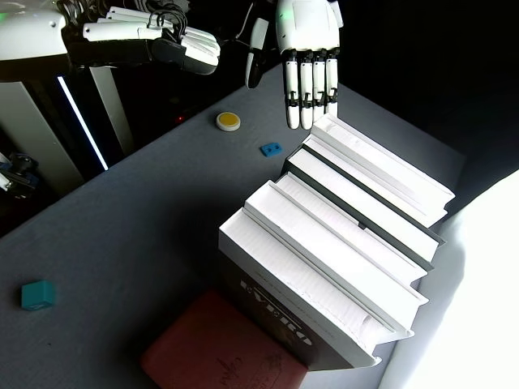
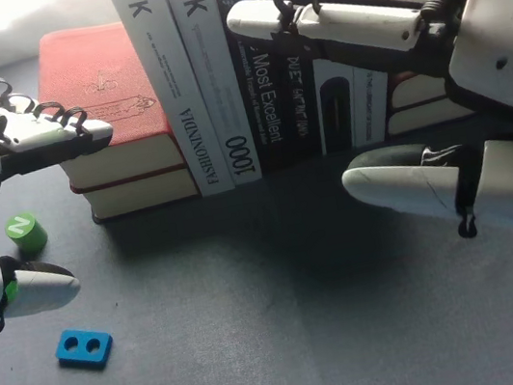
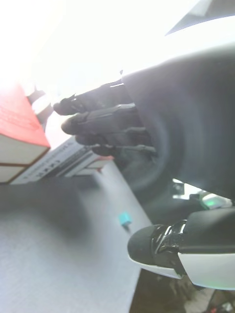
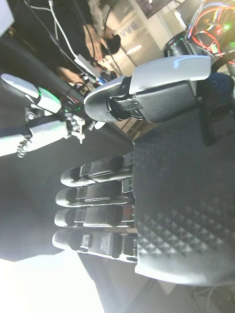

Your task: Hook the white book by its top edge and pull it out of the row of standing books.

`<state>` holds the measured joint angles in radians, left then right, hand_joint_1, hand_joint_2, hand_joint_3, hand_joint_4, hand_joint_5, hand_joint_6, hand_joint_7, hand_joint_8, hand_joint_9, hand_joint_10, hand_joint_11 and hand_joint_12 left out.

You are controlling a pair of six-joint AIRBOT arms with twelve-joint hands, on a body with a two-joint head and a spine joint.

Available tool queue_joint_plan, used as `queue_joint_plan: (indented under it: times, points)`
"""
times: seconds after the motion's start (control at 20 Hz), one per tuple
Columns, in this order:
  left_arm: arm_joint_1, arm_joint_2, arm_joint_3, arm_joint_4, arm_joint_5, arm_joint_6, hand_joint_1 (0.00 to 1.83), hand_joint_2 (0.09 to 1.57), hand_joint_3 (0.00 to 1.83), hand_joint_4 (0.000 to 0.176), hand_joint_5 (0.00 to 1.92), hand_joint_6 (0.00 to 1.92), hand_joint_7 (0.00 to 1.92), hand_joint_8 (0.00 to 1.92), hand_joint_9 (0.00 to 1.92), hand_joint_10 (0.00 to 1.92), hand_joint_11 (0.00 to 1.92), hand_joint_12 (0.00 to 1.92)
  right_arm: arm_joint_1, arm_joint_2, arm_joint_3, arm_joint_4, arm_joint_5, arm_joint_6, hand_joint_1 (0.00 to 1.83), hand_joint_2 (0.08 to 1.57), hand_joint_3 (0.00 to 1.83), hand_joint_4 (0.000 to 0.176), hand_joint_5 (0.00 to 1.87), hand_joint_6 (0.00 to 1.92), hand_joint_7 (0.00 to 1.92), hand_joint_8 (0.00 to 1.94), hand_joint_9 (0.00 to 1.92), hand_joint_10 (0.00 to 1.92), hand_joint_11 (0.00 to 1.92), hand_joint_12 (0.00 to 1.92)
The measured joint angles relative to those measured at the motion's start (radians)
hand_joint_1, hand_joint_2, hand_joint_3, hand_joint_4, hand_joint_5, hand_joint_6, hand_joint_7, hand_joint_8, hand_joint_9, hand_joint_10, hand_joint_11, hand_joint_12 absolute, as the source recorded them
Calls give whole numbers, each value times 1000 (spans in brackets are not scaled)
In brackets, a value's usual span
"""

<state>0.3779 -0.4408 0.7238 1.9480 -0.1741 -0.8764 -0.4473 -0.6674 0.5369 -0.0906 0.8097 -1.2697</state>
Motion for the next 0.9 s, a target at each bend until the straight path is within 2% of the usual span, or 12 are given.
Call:
queue_joint_plan:
  times: [0.05,0.1,0.2,0.4,0.55,0.75,0.9]
  points:
    - [0,0,0,2,-2,3,0,1125,62,0,0,0,0,0,0,0,0,0,-2,0,0,-4,0,0,0,1150,24,0,89,12,70,14,53,16,0,188]
    - [0,0,0,3,-5,-1,0,1119,46,0,0,0,0,0,0,0,0,0,-7,0,0,-8,1,-1,0,1149,15,0,94,10,73,11,54,13,0,187]
    - [-1,-2,0,0,-9,-2,0,1128,45,0,0,0,0,0,0,0,0,0,-7,-2,0,-16,-2,-2,0,1168,8,0,121,6,97,6,77,7,0,230]
    - [-1,-4,2,2,-9,-2,0,1139,42,0,0,0,0,0,0,0,0,0,-7,-8,0,-22,1,-3,0,1181,4,0,110,1,83,1,58,1,0,157]
    - [-1,-4,5,2,-10,-1,0,1141,39,0,0,0,0,0,0,0,0,0,-7,-11,0,-18,15,-53,0,1182,4,0,110,1,83,1,58,1,0,154]
    - [-1,-4,11,3,-11,9,0,1137,33,0,0,0,0,0,0,0,0,0,13,-60,15,141,32,-212,0,1172,0,0,131,2,96,2,70,1,0,192]
    - [-1,-4,11,3,-11,9,0,1138,28,0,0,0,0,0,0,0,0,0,34,-86,39,279,43,-315,0,1184,3,0,114,0,86,1,57,1,0,153]
